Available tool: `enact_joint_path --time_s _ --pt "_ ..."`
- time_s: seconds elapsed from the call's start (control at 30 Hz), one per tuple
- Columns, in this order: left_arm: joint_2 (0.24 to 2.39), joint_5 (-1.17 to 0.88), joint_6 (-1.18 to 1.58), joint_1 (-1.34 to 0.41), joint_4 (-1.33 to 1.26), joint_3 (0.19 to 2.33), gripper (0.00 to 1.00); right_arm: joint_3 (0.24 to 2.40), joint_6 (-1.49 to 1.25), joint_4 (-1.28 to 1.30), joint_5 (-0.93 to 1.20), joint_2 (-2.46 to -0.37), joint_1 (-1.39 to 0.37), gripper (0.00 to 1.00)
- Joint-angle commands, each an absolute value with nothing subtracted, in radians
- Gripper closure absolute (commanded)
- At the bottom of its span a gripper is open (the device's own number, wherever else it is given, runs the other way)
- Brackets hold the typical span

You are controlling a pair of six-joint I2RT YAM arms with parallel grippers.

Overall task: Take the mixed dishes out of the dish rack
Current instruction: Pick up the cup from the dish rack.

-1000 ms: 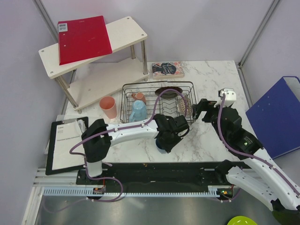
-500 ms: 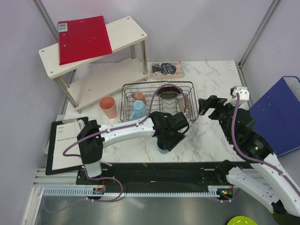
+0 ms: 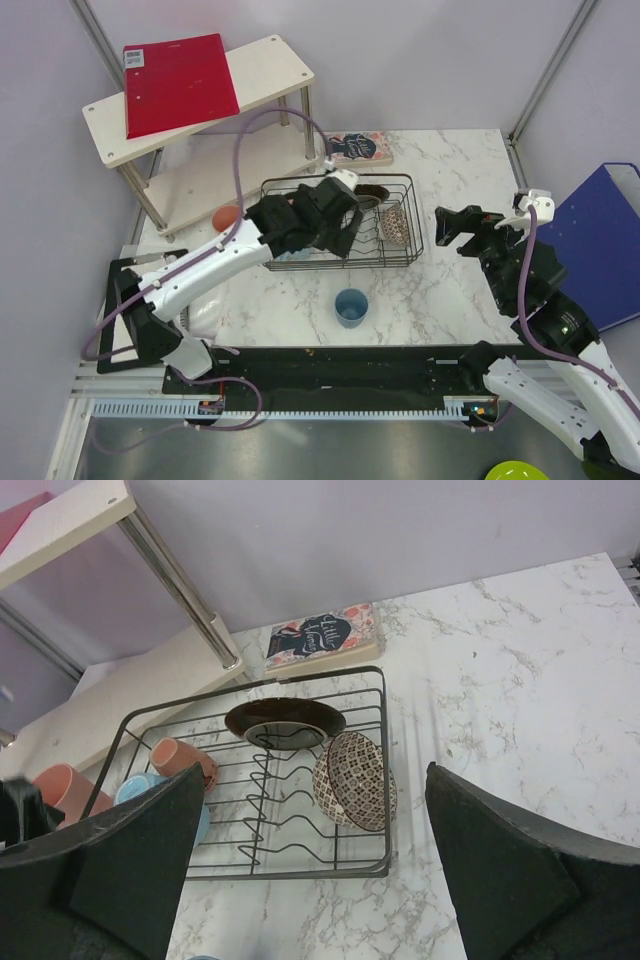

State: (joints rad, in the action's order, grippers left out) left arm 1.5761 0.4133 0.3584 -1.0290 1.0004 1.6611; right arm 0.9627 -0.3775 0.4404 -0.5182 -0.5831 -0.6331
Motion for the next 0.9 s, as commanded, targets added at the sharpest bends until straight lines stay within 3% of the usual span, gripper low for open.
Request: enact_joint_path --time_s 0.0,0.17,0.87 --pt "1.465 0.434 0.534 -0.818 0.91 1.508 0.01 0.96 -0.374 0.428 -0.538 -0.574 -0.637 0.02" --pt "1.425 0.35 0.479 -0.614 0.779 1.391 0.01 0.908 -0.388 0.417 -0.528 -0.572 -0.637 0.02" --pt "1.603 0.209 0.322 -0.604 0.64 1.384 0.01 0.792 -0.437 0.36 -0.453 -0.586 -0.637 0.02"
